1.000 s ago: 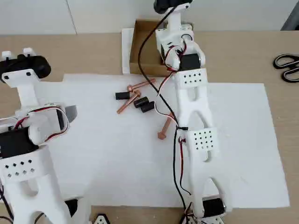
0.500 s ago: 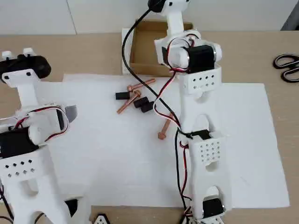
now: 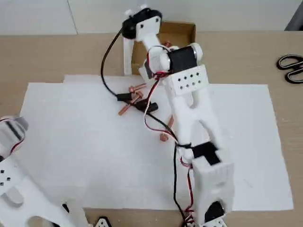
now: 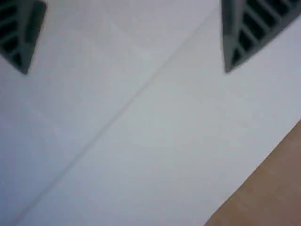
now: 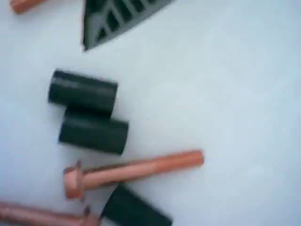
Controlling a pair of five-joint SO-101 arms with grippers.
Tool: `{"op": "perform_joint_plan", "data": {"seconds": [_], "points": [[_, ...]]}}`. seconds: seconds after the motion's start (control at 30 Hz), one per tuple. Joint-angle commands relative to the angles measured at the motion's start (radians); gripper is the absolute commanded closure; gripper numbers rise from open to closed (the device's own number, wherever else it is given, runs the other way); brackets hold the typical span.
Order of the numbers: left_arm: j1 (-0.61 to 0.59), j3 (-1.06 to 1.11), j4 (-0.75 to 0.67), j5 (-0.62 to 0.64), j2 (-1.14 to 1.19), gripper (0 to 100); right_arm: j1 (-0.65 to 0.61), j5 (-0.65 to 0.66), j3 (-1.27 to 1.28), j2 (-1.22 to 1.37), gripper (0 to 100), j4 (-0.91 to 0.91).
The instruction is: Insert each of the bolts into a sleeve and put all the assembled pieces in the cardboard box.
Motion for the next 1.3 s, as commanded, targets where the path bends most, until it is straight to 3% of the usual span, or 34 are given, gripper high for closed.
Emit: {"op": "perform_joint_plan", "data": {"seconds": [0.0,0.23,0.43,0.57,0.8,1.03,1.27], "points": [[-0.049,0.018,-0.043,0.005,-0.018,75,-0.035,0.074,0.261,-0.209,82.0,0.005],[-0.068,0.168,-0.141,0.005,-0.018,75,-0.047,0.235,0.483,-0.209,81.9,0.005],[-0.066,0.202,-0.166,0.008,-0.018,75,-0.015,0.153,0.434,-0.186,81.9,-0.231],[-0.066,0.202,-0.170,0.032,-0.018,75,-0.018,0.074,0.434,-0.174,81.8,-0.119],[-0.064,0.203,-0.170,0.034,-0.018,75,-0.021,0.120,0.430,-0.082,81.8,-0.196],[-0.064,0.203,-0.167,0.035,-0.018,75,-0.133,0.543,0.428,0.087,81.8,-0.105],[-0.063,0.216,-0.169,0.037,-0.018,75,-0.116,0.701,0.427,0.099,81.8,-0.108]]}}
